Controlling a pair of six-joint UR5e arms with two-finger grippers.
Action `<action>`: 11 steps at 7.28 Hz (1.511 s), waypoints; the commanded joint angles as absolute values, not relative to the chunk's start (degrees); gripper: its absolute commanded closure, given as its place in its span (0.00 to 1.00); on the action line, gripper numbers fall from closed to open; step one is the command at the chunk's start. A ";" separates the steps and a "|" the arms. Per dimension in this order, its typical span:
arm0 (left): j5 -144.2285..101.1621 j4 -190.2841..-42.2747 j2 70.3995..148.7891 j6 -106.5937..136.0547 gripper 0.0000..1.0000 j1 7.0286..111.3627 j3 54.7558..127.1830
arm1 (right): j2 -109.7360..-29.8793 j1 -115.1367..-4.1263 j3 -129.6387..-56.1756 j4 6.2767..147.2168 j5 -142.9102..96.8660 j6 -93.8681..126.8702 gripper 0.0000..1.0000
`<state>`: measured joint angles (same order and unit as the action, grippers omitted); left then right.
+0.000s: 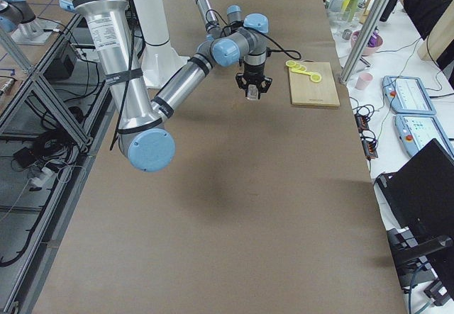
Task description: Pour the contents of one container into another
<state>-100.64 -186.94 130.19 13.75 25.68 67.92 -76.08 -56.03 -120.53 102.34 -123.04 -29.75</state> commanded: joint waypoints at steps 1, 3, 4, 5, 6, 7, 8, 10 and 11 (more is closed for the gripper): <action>-99.76 -186.94 123.87 15.64 1.00 25.84 74.15 | -84.43 -58.70 -119.28 89.00 -125.41 -26.03 1.00; -95.56 -186.86 116.23 15.82 1.00 25.66 81.17 | -89.71 -61.69 -116.65 77.76 -128.57 -18.74 1.00; -93.01 -186.86 112.45 15.82 1.00 25.40 84.95 | -92.69 -63.18 -114.80 71.17 -129.45 -18.63 1.00; -90.47 -186.77 107.97 17.04 1.00 24.88 89.17 | -94.29 -64.93 -111.74 65.36 -131.64 -18.63 1.00; -87.83 -186.77 103.49 19.66 1.00 23.92 93.39 | -94.74 -66.26 -107.88 59.91 -132.97 -18.02 1.00; -83.80 -186.77 99.71 20.21 1.00 23.12 96.91 | -95.09 -66.97 -103.06 51.85 -133.50 -14.80 1.00; -78.54 -186.68 95.75 22.30 1.00 21.64 100.08 | -95.18 -67.41 -97.27 42.28 -133.59 -11.89 1.00; -68.95 -186.68 91.60 22.76 1.00 19.78 103.35 | -95.62 -68.02 -89.24 26.53 -133.51 1.14 1.00; -64.47 -186.51 91.32 22.85 1.00 19.08 103.36 | -96.76 -67.94 -85.73 19.06 -132.81 3.75 1.00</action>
<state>-70.42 -186.64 92.63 22.59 20.06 102.51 -95.73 -67.83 -90.48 29.00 -133.36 -2.03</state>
